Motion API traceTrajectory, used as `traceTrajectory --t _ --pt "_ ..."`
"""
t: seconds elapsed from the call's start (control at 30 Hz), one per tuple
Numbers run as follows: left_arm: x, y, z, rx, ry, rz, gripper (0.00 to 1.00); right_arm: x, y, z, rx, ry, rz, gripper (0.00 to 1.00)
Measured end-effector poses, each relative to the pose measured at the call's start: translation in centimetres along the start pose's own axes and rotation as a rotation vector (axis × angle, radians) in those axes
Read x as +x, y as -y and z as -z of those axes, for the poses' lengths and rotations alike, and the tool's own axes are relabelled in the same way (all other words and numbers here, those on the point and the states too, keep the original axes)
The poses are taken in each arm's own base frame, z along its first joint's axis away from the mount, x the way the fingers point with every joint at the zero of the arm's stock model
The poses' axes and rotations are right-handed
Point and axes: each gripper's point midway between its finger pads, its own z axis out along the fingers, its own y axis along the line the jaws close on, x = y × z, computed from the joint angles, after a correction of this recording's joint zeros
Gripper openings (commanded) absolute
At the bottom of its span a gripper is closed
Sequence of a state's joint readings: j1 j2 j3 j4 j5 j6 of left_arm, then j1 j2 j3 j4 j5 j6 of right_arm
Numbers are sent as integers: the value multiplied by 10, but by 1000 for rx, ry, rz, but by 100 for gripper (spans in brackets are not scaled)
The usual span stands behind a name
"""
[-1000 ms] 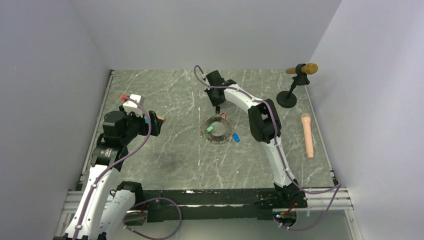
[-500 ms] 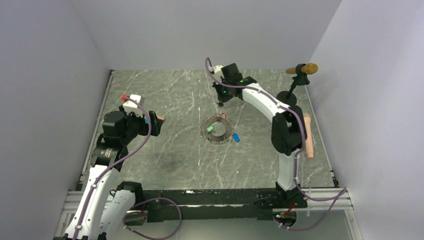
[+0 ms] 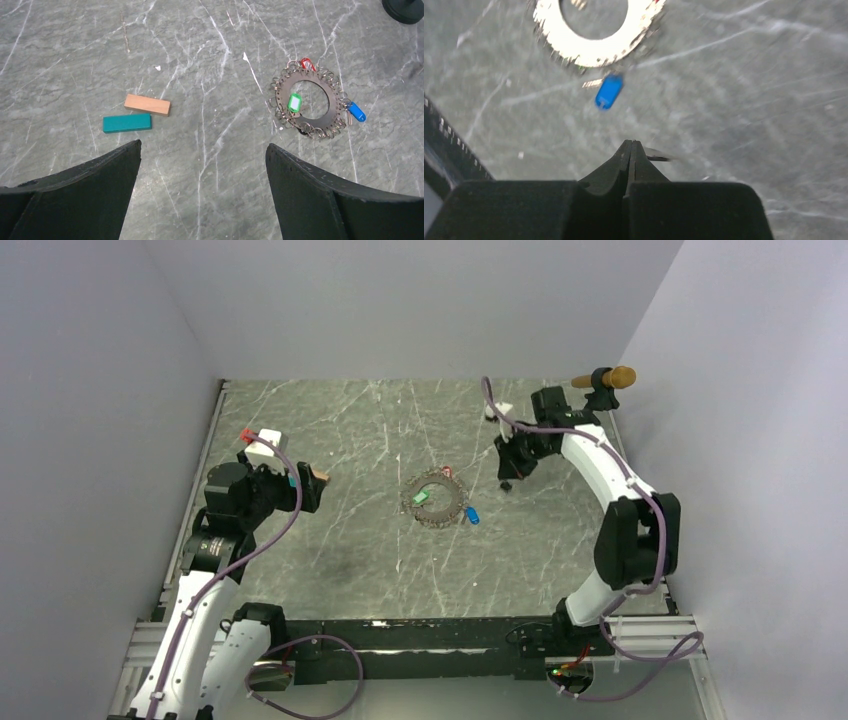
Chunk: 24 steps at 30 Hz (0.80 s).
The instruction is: Put the keys on the keyring
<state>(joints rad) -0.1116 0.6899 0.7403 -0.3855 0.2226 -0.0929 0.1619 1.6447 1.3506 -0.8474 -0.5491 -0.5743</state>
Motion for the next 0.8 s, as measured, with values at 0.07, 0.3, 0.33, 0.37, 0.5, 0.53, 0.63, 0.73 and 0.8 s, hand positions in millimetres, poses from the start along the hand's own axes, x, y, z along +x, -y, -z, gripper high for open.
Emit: traceTrajectory --t 0.07,0.3,0.33,0.37,0.5,0.53,0.63,0.73,0.8 --pt "0 0 0 0 0 0 98 18 -11 3 -25 -35 22 0" --pt "1 0 -2 1 -4 1 98 107 -55 -9 -147 -215 41 5" --pt "1 0 -2 1 -6 2 98 112 -59 -10 -163 -226 46 8" --pt "2 0 -3 2 -9 2 98 116 -63 -11 -184 -232 59 11" --pt "2 1 -3 9 -11 3 98 111 -80 -13 -262 -196 124 19" --pt "2 1 -3 11 -11 2 98 109 -83 -12 -267 -185 135 23" --pt "3 2 -4 16 -13 2 98 109 -77 -11 -215 -169 120 28" --pt "4 2 -4 20 -17 2 98 116 -52 -12 -116 -178 58 35" --pt "4 3 -5 23 -19 3 98 117 -44 -11 -98 -164 29 41"
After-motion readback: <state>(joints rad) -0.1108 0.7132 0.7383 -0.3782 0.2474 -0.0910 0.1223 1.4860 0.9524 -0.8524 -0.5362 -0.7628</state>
